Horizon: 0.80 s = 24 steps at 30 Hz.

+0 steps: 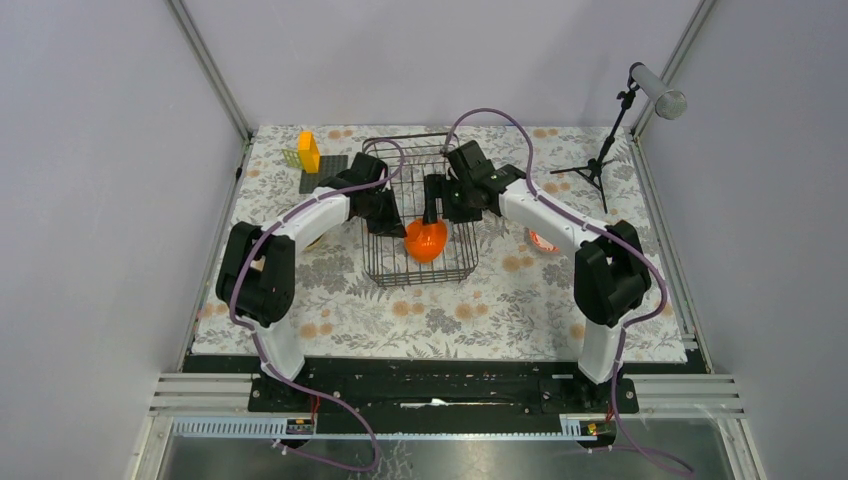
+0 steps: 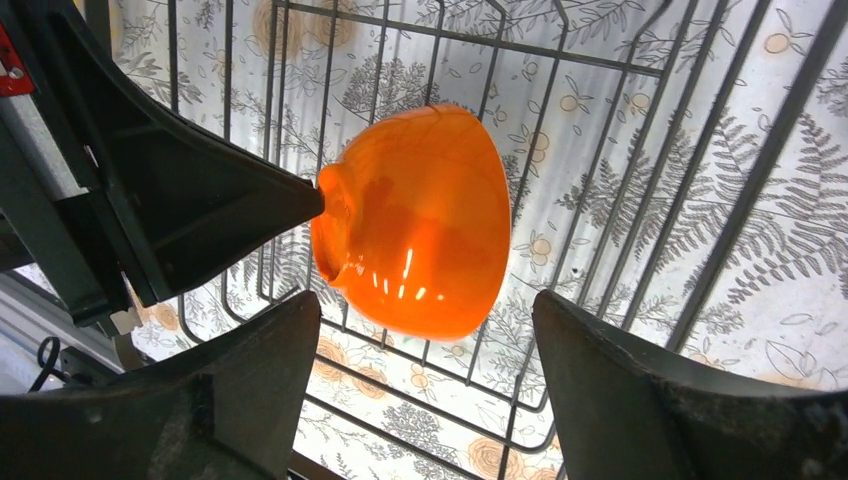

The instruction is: Unload the bowls from the dish rack

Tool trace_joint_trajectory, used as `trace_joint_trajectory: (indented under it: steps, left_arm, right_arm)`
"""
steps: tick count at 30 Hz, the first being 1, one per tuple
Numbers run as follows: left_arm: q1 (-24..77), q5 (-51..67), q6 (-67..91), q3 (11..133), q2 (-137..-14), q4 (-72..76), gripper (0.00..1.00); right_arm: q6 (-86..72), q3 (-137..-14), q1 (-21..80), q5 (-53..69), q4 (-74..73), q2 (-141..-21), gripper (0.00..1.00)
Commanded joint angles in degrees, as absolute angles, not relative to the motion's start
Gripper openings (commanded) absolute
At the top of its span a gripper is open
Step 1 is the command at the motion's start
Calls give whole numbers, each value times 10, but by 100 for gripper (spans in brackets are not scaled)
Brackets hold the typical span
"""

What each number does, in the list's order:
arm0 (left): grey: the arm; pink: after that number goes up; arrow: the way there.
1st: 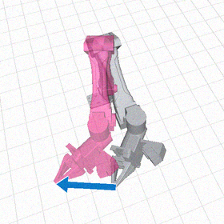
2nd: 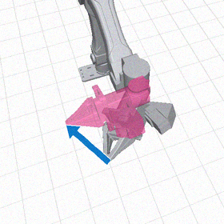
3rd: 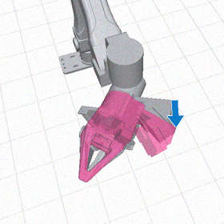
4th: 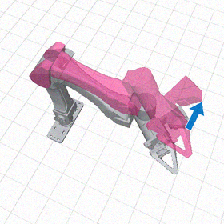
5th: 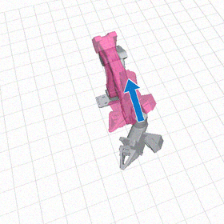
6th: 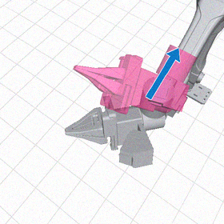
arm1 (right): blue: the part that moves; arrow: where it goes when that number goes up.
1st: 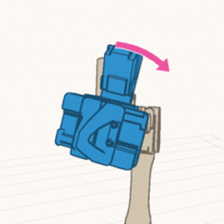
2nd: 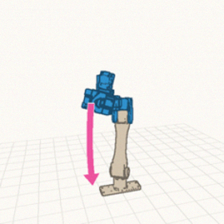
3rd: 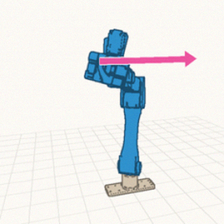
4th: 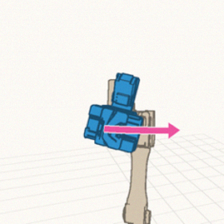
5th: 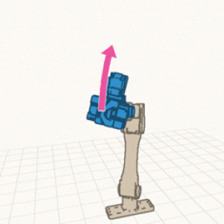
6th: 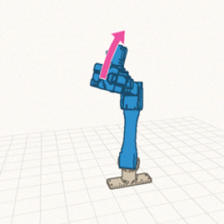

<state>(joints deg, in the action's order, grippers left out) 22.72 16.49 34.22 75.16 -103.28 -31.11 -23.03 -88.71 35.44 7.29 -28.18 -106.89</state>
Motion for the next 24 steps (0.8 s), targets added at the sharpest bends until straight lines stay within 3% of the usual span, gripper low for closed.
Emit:
trace_joint_trajectory:
  steps: [1, 8, 17, 24]
  left_arm:
    - [221, 150, 330, 732, -1017, -315, 9]
    - [216, 155, 321, 729, -1020, -315, 9]
    - [211, 162, 311, 726, -1020, -317, 9]
    - [208, 166, 307, 733, -1019, -321, 10]
  right_arm:
    - [-238, -923, 360, 107, -286, -1093, 87]
    - [-269, -931, 359, 131, -282, -1120, 98]
    - [-343, -894, 332, 245, -206, -1111, 75]
    - [-373, -870, 329, 291, -144, -1121, 65]
